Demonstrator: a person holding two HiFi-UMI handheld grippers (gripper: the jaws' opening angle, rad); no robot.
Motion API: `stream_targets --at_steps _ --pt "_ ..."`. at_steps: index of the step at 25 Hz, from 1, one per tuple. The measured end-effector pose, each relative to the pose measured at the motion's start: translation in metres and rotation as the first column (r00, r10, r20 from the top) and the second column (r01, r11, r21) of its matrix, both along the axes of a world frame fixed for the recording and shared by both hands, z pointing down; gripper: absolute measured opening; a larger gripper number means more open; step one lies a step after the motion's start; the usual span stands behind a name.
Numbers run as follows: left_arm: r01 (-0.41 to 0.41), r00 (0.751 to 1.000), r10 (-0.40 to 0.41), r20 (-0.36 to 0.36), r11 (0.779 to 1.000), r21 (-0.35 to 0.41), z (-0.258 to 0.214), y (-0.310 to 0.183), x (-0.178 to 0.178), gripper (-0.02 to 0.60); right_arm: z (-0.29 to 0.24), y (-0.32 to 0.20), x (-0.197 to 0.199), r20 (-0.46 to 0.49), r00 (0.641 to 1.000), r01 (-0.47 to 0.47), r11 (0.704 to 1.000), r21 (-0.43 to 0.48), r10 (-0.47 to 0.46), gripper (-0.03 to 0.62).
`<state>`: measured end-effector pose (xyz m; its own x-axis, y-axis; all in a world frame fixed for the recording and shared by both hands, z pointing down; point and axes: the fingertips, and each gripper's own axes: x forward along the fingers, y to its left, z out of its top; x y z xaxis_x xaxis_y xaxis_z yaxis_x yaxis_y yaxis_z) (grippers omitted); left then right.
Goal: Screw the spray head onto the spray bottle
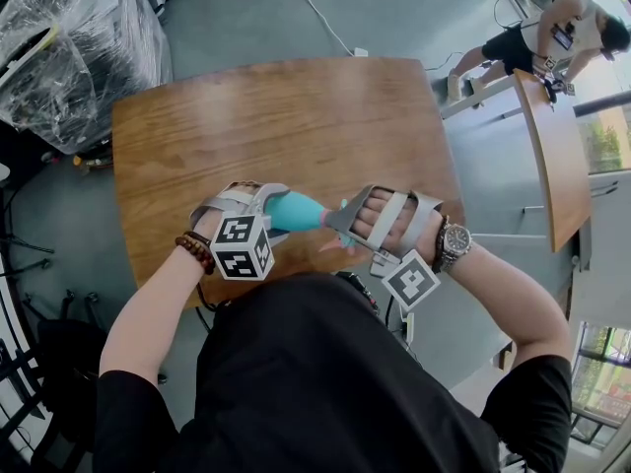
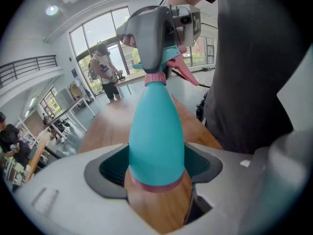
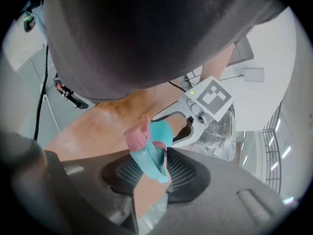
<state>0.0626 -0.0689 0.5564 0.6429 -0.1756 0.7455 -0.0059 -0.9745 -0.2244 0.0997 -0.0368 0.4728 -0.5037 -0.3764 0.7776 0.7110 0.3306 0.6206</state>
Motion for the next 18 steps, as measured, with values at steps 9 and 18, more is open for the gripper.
stream_targets --at_steps 9,18 --pt "0.098 0.995 -0.099 0.002 0.987 0.131 -0.004 -0.021 0.000 0.367 0.000 -0.033 0.003 -0.072 0.624 -0.596 0.414 -0.688 0.778 0.114" --pt "0.160 0.986 -0.166 0.015 0.969 0.189 0.009 -0.026 0.009 0.368 0.011 -0.054 0.019 -0.527 0.081 -0.390 -0.459 -0.798 0.846 0.114"
